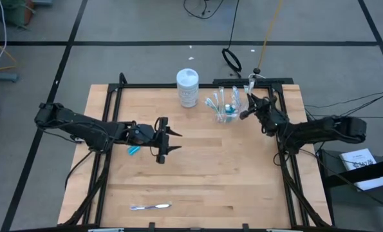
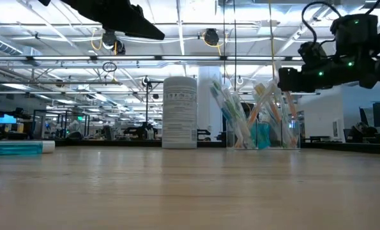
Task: Pick & Place toothbrushing station
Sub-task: Put the white and orange toothbrush into the transparent mesh organizer
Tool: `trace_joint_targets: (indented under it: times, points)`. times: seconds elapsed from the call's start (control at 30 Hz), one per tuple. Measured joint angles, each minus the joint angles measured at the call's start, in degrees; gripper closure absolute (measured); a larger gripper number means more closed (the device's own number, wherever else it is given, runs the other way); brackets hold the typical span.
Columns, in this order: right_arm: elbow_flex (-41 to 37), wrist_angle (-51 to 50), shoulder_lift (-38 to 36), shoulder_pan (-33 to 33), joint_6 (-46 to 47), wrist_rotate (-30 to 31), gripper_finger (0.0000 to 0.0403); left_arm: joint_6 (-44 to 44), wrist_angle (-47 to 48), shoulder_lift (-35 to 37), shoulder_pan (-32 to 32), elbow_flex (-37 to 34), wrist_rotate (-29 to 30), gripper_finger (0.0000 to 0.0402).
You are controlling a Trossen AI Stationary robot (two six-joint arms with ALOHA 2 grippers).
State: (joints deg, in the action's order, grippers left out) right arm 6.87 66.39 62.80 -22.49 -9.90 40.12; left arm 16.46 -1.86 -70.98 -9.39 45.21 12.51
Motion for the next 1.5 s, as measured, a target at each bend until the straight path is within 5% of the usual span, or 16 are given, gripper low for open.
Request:
trace_joint_targets:
  times: [0.2,0.9,1.1,1.33,1.5]
  points:
    - [0.0,-3.5,3.9,-1.6,4.3,-5.6,0.0379,0.1,0.0,0.0,1.4,0.0,0.0,0.0188]
    - [0.1,-15.9,5.5,-1.5,14.2,-5.6,0.0373,-2.5,0.0,0.0,3.0,0.0,-0.3,0.0188]
    - [0.0,-14.3,4.7,-1.5,11.5,-4.4,0.0327,-9.3,0.2,0.0,2.9,0.0,-0.7,0.0188]
    - [0.0,-14.1,-0.3,-1.5,7.0,-1.4,0.0259,-17.2,4.2,0.0,0.9,0.0,-8.7,0.0188]
    - [0.0,-14.0,-6.2,-1.5,5.9,-8.1,0.0232,-24.0,8.5,0.0,-3.2,0.0,-9.6,0.0188]
